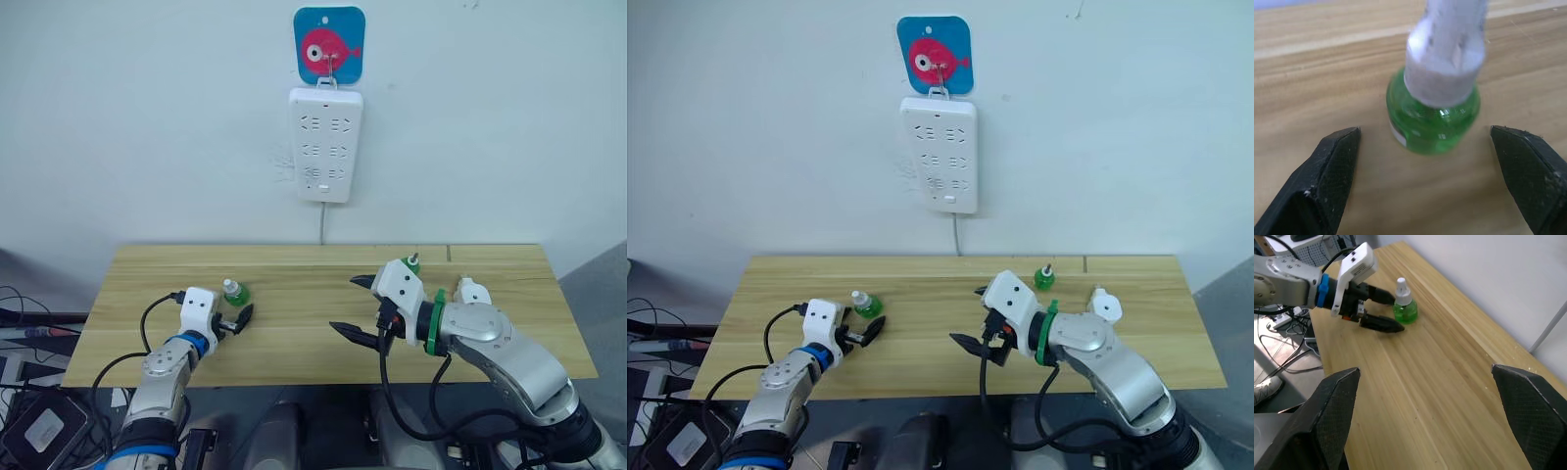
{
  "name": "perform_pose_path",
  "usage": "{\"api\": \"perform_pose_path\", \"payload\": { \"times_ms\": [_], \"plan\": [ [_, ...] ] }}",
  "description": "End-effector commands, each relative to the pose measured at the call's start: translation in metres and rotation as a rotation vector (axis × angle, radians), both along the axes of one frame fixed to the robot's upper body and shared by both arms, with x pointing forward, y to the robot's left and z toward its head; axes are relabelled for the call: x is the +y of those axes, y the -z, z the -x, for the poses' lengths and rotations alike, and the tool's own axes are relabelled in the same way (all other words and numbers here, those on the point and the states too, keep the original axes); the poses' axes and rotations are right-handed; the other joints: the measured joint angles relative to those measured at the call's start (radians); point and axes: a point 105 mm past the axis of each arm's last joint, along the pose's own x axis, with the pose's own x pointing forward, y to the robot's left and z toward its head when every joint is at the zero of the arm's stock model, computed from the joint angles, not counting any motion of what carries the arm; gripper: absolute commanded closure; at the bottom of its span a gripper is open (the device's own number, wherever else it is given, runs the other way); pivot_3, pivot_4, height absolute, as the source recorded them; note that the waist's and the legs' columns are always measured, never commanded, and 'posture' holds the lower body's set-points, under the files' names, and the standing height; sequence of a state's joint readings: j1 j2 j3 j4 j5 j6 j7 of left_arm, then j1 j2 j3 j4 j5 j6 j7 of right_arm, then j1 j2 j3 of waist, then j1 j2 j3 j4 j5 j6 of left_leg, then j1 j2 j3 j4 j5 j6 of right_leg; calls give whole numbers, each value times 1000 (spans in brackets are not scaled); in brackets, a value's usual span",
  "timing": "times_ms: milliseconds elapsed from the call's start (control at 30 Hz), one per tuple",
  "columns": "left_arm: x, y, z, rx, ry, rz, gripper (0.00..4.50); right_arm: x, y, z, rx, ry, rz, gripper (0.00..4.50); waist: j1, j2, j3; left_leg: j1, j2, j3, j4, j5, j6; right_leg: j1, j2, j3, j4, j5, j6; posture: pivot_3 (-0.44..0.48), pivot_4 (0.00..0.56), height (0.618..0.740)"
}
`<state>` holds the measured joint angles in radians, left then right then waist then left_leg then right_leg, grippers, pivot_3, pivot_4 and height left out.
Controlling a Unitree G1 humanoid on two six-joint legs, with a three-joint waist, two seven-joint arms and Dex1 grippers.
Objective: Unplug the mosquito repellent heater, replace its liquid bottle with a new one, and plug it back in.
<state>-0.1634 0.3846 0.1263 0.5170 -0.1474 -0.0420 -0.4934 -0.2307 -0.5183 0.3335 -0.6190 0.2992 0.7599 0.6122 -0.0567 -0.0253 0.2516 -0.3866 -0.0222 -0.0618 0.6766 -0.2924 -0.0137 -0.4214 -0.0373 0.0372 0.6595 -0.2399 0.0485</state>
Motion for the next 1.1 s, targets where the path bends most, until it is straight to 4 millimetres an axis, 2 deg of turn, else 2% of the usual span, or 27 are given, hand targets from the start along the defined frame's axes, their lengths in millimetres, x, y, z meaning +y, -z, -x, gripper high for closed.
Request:
{"api": "perform_pose_path", "payload": {
  "times_ms": [33, 200, 300, 467, 500, 633, 800, 900, 1100],
  "plan": [
    [-7, 8, 1, -1, 29, -10, 0, 3, -12, 10, -26, -47, -21, 28, 0, 0, 0, 0, 0, 0, 0, 0, 0, 0, 0, 0, 0, 0, 0, -100, 285, 733],
    [-8, 9, -4, -19, 21, -8, 0, 1, -14, 11, -29, -55, -14, 28, 0, 0, 1, 0, 0, -1, 0, 0, 0, 0, -1, -2, -1, 0, 0, -97, 285, 733],
    [-7, 7, -6, -39, 13, -14, 591, 0, -15, 10, -33, -56, -8, 0, 0, -1, 1, 0, 0, -1, 0, 0, 0, 1, -1, -2, -1, 0, 0, -98, 280, 733],
    [-8, 6, -5, -56, 26, -29, 2172, -3, -16, 8, -47, -44, 1, 0, 0, -1, 1, 0, 0, -1, 0, 0, 0, 1, -1, -2, -1, 0, 0, -105, 273, 733],
    [-9, 5, -5, -62, 31, -29, 2302, -3, -16, 7, -49, -40, 1, 0, 0, -1, 1, 0, 0, -1, 0, 0, 0, 1, -1, -2, -1, 0, 0, -107, 274, 733],
    [-15, -7, -5, -109, 101, -61, 2302, -7, -19, 6, -69, -20, 9, 0, -1, -2, 2, 0, 0, -2, 0, 0, 0, 1, -1, -2, -1, 0, 0, -115, 270, 733],
    [-60, -31, 3, -141, 425, -119, 2302, -10, -35, 3, -99, -1, -17, 0, -1, -2, 2, -6, 0, -4, 0, 0, 0, -2, -1, -3, -2, 0, 0, -136, 255, 733],
    [-106, -64, 10, -174, 697, -124, 2302, -4, -49, 3, -95, -8, -52, 0, -1, -1, 2, -8, 0, -5, 1, 0, -1, -3, -1, -5, -2, 0, 0, -149, 242, 733],
    [-157, -113, 15, -155, 1010, -69, 2302, 14, -57, -3, -71, -4, -67, 0, -7, -1, 2, -10, -1, -7, 1, 0, -1, -4, -1, -7, -3, 0, 0, -181, 210, 733]
  ]
}}
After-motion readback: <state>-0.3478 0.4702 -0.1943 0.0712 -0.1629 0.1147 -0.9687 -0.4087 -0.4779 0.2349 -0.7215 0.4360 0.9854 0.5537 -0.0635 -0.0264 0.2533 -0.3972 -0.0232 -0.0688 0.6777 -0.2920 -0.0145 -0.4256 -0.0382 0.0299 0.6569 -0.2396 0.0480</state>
